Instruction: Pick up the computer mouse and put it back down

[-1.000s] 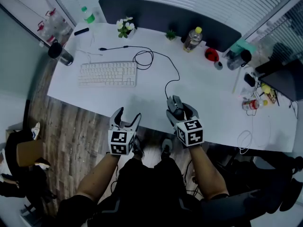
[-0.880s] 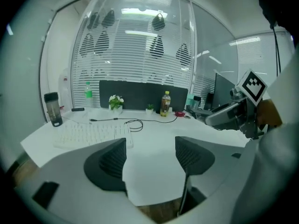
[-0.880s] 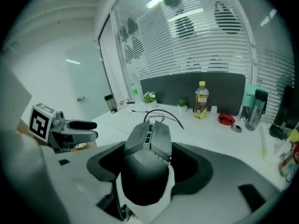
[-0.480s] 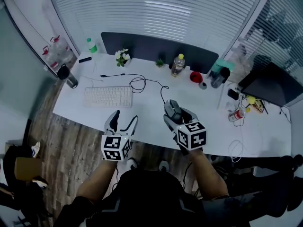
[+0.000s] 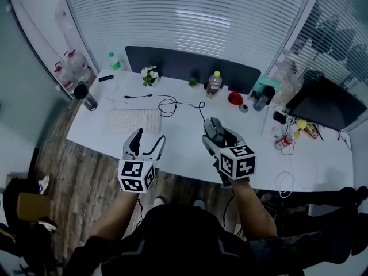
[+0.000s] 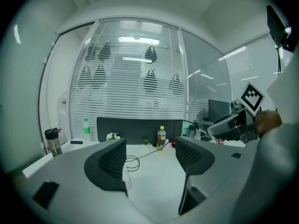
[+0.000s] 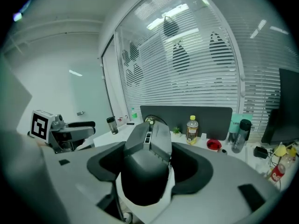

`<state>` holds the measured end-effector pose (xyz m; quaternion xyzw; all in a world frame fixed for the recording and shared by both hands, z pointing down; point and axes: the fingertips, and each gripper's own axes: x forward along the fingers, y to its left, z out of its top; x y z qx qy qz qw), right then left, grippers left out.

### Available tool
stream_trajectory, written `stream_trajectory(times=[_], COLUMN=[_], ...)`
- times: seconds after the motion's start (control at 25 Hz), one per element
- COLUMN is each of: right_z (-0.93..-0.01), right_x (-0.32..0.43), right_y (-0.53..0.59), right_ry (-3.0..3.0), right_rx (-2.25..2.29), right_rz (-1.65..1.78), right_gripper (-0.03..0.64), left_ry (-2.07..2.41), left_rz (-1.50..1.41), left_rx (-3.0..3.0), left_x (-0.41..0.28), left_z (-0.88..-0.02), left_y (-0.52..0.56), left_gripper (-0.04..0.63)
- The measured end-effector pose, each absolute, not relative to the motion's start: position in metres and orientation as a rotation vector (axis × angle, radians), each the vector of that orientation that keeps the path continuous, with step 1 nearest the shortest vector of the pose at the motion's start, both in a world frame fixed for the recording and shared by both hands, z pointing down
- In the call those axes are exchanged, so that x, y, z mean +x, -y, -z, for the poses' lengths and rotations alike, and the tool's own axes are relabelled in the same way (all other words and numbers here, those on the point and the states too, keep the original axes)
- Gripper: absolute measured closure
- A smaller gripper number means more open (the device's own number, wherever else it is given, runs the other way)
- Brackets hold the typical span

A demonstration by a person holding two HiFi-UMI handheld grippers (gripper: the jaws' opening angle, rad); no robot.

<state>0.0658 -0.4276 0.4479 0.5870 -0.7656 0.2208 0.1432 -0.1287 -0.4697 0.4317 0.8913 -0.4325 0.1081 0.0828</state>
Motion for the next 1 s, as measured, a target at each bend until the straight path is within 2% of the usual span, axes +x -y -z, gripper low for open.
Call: stream_trajectory(times=[1.0], right_z=[-0.457], right_x=[0.249], right_y=[0.329], right_ry=[1.824], right_rx=[2.167], right_rz=[-0.737], right_gripper=[0.324], left_ry=[0.89], left_rz=[-0.403], left_rx=[2.798], left_x=[0.02], left_z=[-0.453], left_y=[0.43], left_gripper=[0.253])
